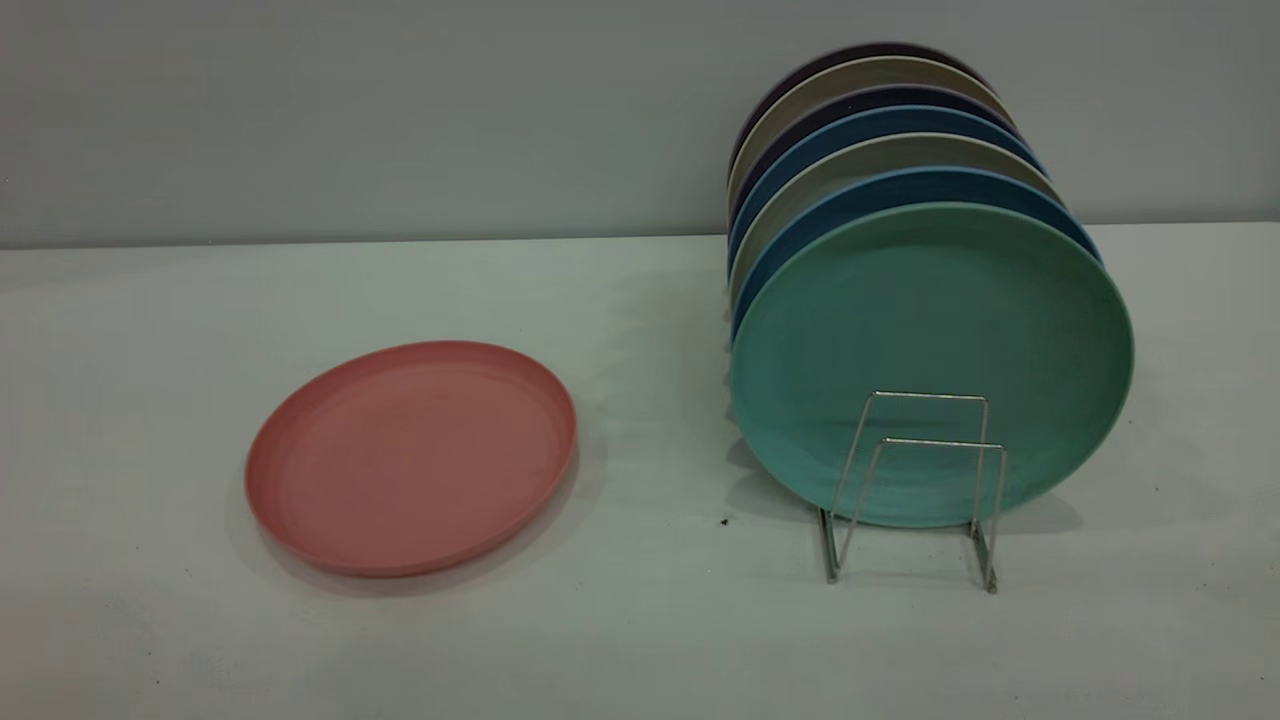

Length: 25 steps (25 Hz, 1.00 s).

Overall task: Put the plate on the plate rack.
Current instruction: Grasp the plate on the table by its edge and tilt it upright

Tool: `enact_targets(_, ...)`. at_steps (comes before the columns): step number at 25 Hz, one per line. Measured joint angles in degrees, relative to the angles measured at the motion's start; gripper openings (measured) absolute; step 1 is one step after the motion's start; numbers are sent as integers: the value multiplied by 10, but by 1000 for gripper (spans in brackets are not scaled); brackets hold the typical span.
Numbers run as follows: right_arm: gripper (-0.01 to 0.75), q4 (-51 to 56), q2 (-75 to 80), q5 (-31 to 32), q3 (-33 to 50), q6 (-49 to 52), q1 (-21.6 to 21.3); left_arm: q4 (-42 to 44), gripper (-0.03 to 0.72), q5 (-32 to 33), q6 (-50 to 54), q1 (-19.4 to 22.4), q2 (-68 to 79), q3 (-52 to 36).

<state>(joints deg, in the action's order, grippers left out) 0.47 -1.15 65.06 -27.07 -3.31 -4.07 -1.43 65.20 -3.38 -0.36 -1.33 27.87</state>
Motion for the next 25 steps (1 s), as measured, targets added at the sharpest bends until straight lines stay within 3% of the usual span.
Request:
enact_targets(12,239,24,0,0,0,13,0,0,468,0,1,-11,5,0)
enact_targets(20,239,35,28,-4,-1,16,0,0,468,-27,11,-19,99,7)
enact_targets(25,239,15,91,-75,-19,22,1,-13,468,-75,24,-28,209,34)
